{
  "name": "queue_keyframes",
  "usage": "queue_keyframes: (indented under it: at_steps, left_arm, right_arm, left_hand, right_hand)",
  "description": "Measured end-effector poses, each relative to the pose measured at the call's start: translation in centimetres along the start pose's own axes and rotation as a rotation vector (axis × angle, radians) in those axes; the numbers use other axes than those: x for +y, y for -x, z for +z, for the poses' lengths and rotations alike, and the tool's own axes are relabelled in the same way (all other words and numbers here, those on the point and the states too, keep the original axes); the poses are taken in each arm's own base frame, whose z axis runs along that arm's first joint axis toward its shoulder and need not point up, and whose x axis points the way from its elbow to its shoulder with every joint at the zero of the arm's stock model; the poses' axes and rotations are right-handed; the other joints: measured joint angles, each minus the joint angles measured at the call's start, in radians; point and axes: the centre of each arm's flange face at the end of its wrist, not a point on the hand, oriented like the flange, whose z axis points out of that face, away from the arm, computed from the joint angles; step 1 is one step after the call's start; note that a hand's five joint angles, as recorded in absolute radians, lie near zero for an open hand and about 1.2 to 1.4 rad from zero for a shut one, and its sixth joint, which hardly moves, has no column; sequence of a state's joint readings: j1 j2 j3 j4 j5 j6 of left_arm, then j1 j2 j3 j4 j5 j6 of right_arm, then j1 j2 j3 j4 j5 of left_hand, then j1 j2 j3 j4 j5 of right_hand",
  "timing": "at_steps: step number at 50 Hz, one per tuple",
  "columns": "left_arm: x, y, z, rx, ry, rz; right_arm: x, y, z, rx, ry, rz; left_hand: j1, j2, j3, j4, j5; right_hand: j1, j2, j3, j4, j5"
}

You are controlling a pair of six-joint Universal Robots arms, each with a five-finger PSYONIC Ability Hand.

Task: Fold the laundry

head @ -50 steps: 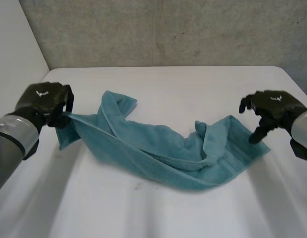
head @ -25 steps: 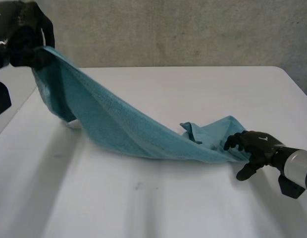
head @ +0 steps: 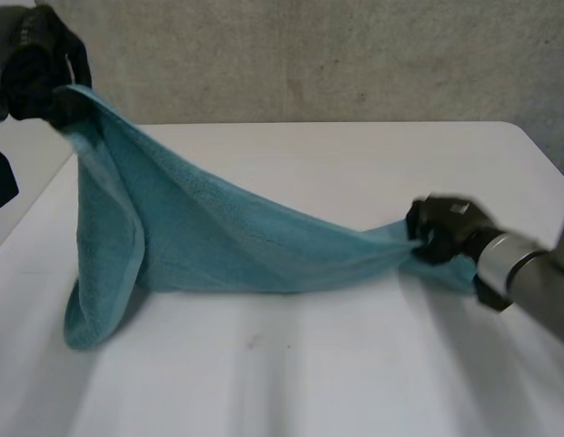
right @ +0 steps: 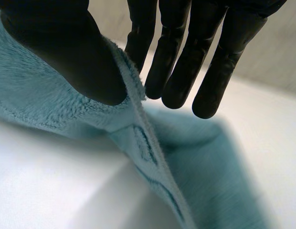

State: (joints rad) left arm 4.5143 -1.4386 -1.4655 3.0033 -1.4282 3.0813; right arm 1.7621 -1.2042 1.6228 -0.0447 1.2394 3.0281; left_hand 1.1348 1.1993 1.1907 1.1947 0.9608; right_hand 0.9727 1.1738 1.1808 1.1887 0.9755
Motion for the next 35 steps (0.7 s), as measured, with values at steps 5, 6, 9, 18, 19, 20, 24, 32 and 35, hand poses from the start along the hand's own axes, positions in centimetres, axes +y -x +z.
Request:
queue_keyframes:
  at_steps: [5, 6, 9, 18, 19, 20, 24, 32, 35]
  left_arm:
    - [2.6, 2.3, 1.1, -0.07, 0.081, 0.03]
    - [3.2, 2.6, 1.3, -0.078, 0.1, 0.038]
    - [5.3, 3.5, 1.8, -0.094, 0.172, 0.075]
    - [13.6, 3.8, 1.9, -0.003, 0.473, 0.33]
    - [14.4, 3.7, 1.9, 0.016, 0.499, 0.355]
    - [15.1, 3.5, 1.9, 0.033, 0.521, 0.377]
    - [17.1, 2.8, 3.0, 0.093, 0.563, 0.438]
    - [12.2, 1.4, 9.5, 0.057, 0.28, 0.51]
    - [8.2, 1.0, 11.7, -0.003, 0.089, 0.534]
  right_arm:
    - [-6.4, -1.5, -4.2, 0.091, -0.136, -0.16]
    - [-7.4, -1.7, -5.2, 0.107, -0.143, -0.204]
    - [-8.8, -1.8, -7.4, 0.124, -0.112, -0.316]
    - [-6.7, -1.1, -8.7, 0.028, 0.192, -0.55]
    - [-6.1, -1.1, -8.3, 0.015, 0.226, -0.559]
    - [-5.6, -1.0, -7.8, 0.003, 0.259, -0.568]
    - [-4.0, -0.6, -5.3, -0.021, 0.343, -0.605]
    - [-9.8, -1.4, 0.7, 0.191, 0.111, -0.693]
    - [-11.6, -1.6, 1.5, 0.244, 0.039, -0.699]
  left_hand:
    - [0.0, 0.0, 0.0, 0.0, 0.0]
    - [0.0, 0.0, 0.0, 0.0, 0.0]
    - [0.0, 0.0, 0.0, 0.0, 0.0]
    - [0.0, 0.0, 0.0, 0.0, 0.0]
    - [0.0, 0.0, 0.0, 0.0, 0.0]
    - [0.0, 0.0, 0.0, 0.0, 0.0]
    - [0.0, 0.0, 0.0, 0.0, 0.0]
    - [0.0, 0.0, 0.001, 0.0, 0.0]
    - [0.0, 0.0, 0.001, 0.0, 0.0]
  right_hand:
    - [0.0, 0.0, 0.0, 0.0, 0.0]
    - [0.0, 0.0, 0.001, 0.0, 0.0]
    - [0.0, 0.0, 0.002, 0.0, 0.0]
    - [0.0, 0.0, 0.002, 0.0, 0.0]
    - [0.0, 0.0, 0.002, 0.0, 0.0]
    - [0.0, 0.0, 0.002, 0.0, 0.0]
    - [0.0, 0.0, 0.002, 0.0, 0.005]
    - [0.0, 0.0, 0.003, 0.0, 0.007]
    - [0.0, 0.0, 0.003, 0.0, 0.007]
